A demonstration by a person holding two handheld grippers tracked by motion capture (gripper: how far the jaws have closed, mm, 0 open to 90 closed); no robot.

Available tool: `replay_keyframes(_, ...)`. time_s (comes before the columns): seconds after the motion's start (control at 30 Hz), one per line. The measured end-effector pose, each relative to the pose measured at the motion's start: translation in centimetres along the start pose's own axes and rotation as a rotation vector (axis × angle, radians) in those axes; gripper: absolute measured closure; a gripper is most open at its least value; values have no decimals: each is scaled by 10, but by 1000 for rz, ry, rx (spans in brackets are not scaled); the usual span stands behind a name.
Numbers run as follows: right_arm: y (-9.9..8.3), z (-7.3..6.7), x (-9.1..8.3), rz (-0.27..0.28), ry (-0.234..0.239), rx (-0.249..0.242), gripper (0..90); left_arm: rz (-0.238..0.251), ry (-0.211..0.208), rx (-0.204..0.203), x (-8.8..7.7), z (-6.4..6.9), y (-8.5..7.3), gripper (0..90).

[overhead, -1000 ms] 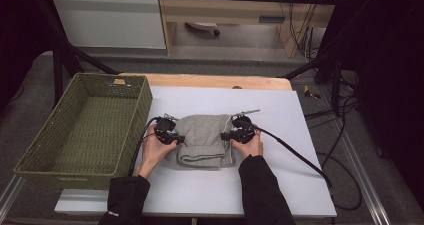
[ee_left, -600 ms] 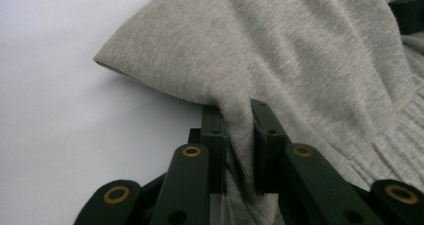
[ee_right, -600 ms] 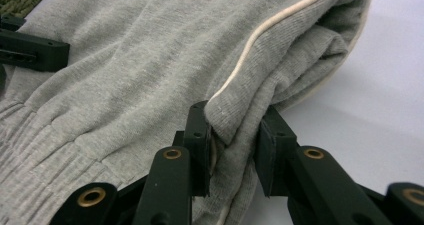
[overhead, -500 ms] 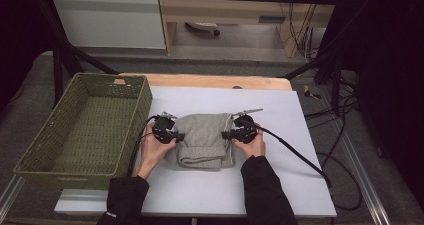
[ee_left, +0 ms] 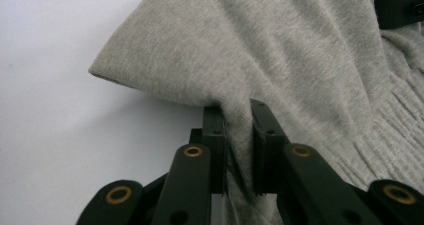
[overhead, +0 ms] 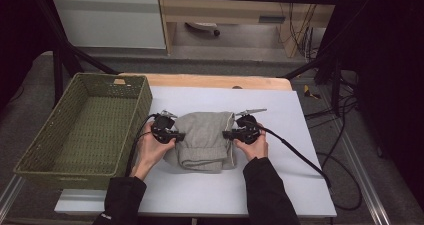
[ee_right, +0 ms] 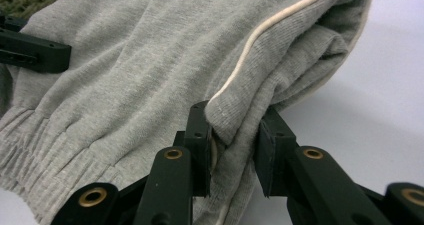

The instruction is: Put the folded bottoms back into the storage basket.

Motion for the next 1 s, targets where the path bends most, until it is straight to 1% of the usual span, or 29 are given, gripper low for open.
replay_keyframes(0.27, 0, -5, -6, 5, 6, -16, 715, -11, -6, 19, -8, 4, 0, 800)
replay_keyframes(0.4, 1, -8, -9, 10, 6, -24, 715, -6, -8, 23, -12, 5, 1, 800)
replay_keyframes(0.8, 3, -16, -22, 30, 26, -21, 717, 14, -16, 48, -30, 11, 7, 800)
replay_keyframes(1.0, 5, -21, -27, 41, 32, -33, 717, 9, -16, 60, -35, 12, 7, 800)
Point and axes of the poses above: each handheld gripper's, and its own axes: x roughly forward along the jaws, y roughly out of its top, z roughly to its right, the point moved 7 cm from there along x, roughly forward along the jaws, and after that the axes turned 4 degrees about x, right-handed, at the moved point
